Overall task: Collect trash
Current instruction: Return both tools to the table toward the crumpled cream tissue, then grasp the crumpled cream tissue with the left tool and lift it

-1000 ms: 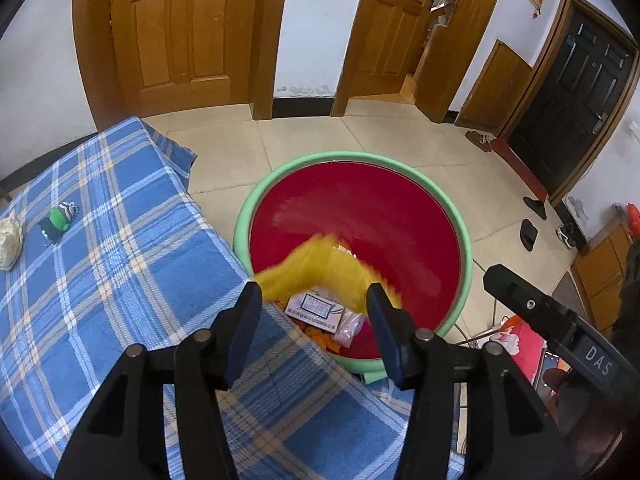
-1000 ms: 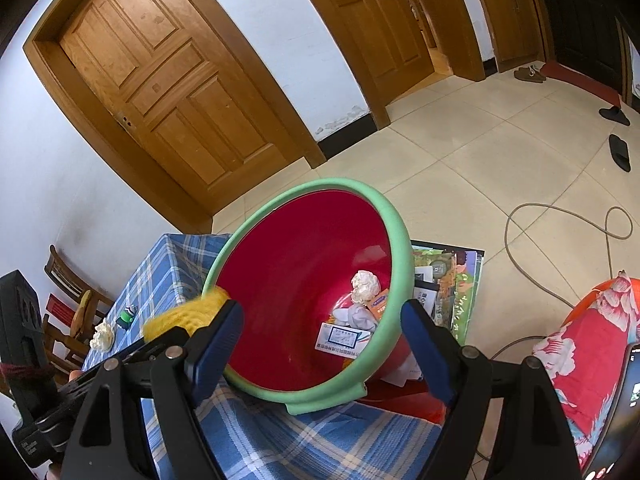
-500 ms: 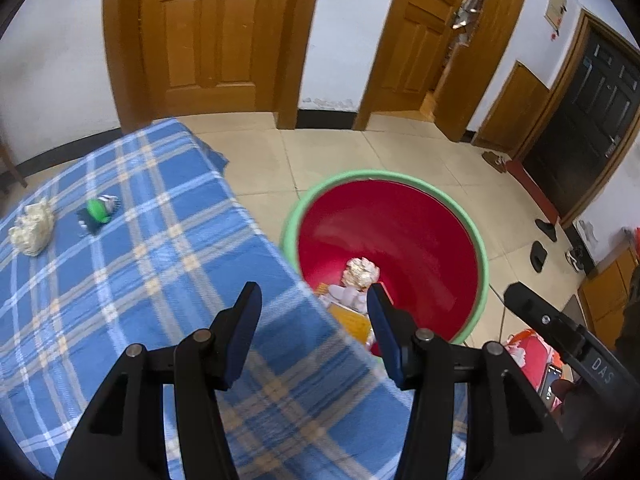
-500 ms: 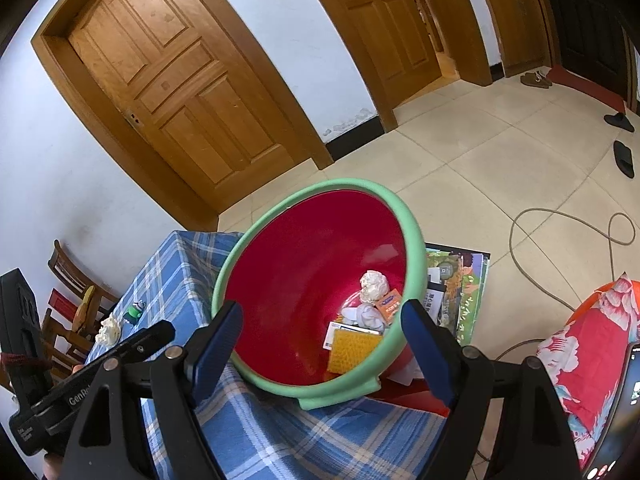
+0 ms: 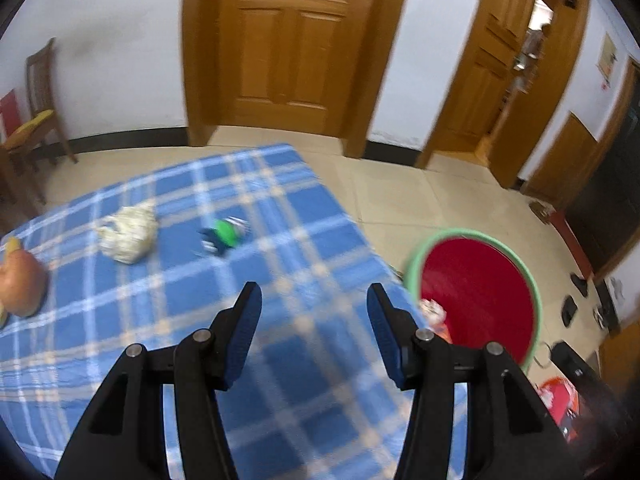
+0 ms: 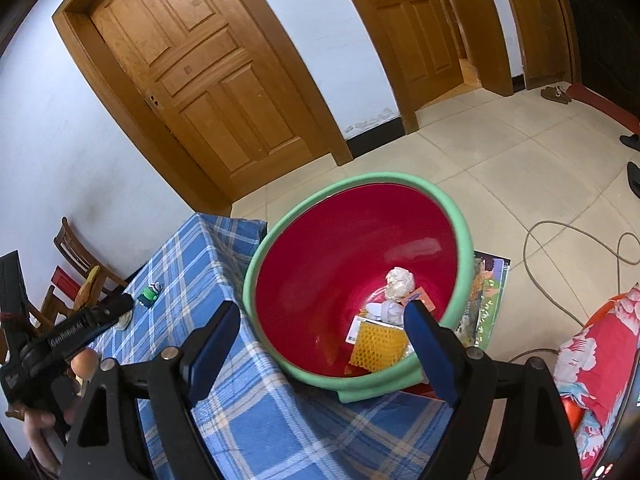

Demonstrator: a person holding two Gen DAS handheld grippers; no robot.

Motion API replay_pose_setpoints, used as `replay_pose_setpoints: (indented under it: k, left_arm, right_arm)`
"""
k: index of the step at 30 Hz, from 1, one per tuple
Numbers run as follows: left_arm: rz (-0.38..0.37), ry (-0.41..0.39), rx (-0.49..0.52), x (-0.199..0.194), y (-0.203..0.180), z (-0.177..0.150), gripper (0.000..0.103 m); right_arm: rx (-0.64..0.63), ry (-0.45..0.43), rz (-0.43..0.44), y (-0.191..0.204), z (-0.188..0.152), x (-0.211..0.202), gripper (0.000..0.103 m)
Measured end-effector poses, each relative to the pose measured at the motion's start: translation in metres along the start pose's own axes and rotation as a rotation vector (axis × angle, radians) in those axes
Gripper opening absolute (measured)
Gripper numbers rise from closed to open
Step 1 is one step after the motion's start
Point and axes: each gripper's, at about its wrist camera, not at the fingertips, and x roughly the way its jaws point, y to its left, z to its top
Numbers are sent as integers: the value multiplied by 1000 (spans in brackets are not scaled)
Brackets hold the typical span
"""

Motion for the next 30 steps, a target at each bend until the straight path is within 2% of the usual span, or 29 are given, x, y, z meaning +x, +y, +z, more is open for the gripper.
replay_pose_setpoints:
  k: [6, 14, 25, 30]
  left_arm:
    - [94, -8, -71, 7, 49, 10, 55]
    - [224, 13, -166, 35, 112, 23, 55]
    - [291, 71, -183, 83, 143, 34, 55]
    - [284, 80, -190, 93, 150, 32, 54]
  right_arm:
    - [-26, 7, 5, 14, 5, 5, 88]
    - [-65, 27, 2, 30, 11, 15, 88]
    - [-85, 52, -23, 36, 15, 35, 89]
    - [-85, 63, -29, 36, 13, 42, 89]
